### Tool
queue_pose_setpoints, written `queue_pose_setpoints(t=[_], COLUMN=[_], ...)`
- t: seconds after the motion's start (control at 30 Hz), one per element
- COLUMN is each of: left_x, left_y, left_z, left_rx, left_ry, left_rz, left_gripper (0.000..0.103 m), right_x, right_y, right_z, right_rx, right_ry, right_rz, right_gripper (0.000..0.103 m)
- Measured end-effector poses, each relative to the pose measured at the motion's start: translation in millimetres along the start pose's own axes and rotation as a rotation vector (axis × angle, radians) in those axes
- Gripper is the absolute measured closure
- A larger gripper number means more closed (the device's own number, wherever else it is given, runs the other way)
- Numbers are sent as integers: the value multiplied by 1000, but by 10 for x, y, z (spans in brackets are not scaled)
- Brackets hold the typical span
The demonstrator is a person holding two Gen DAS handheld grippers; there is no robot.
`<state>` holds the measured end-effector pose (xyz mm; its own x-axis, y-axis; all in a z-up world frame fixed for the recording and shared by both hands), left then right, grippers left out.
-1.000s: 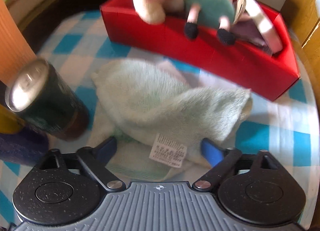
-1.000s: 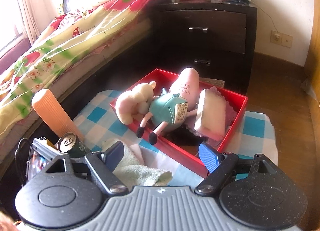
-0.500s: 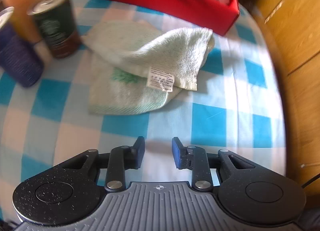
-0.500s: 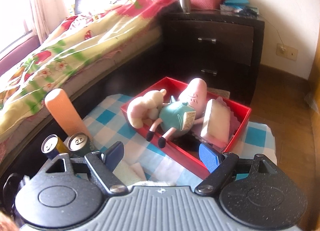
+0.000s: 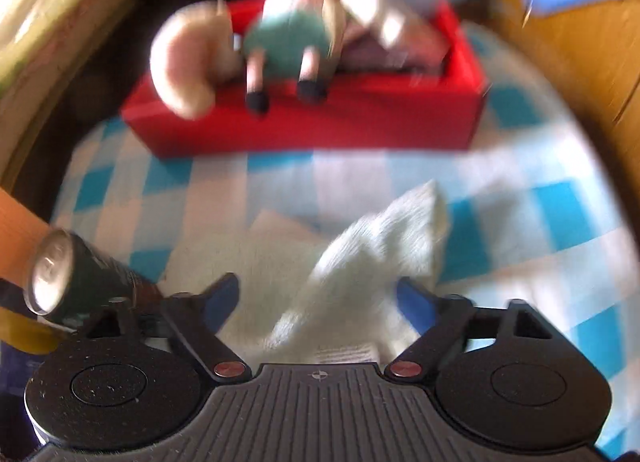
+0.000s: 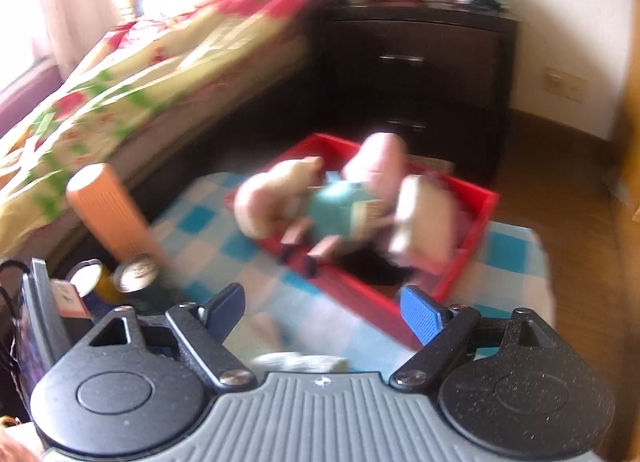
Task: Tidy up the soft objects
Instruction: 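Close the left gripper on the green towel and lift it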
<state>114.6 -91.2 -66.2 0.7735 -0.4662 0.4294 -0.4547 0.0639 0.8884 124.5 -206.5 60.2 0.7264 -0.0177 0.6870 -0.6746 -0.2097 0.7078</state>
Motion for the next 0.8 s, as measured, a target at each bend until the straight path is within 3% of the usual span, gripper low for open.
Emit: queue_pose_setpoints(t=[0.03,0.13,0.17,0.23,0.47,0.53,0.67,0.8], left_x=[-27,-63,-76,-158,-527,-625,-784,-658], left_y=[-15,135,209,327,535,665,865,857], left_z=[-24,-59,-88,-157,-341,-410,-575,-787], left_rx=[-3,24,-15,-97,-187,-239,-261,-411], left_ry=[19,24,43,112,178,186,223,380], left_rz=[6,24,26,8,-43,-38,16,28], left_gripper=[33,82,97,100,103,103,103,103], right_x=[12,53,62,63,-61,-103,-273,-353], right_y=[-7,13,25,44,-53,-137,-355,-518], right_z=[54,158,166,155,-7,-80,-327,-475], right_rx=[7,20,21,13,-13,-19,-17,-87], right_ry=[-19,-62,-61,-56,33,60,201,264], right_rz=[0,13,19,25,-40,-77,-154,-172], right_gripper=[38,38,38,38,38,38,38,38])
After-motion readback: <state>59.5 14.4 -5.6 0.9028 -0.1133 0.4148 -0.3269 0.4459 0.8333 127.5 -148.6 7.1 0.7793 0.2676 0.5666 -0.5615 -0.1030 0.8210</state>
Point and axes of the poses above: each gripper's, at about its wrist camera, not at the fingertips, and y roughly against the way its jaws point, z to its right, x to its top, the point moved 3 cm from there along -y, roughly the way its jaws point, and after that the axes turned 1 degree about -x, right-handed, at the moved point
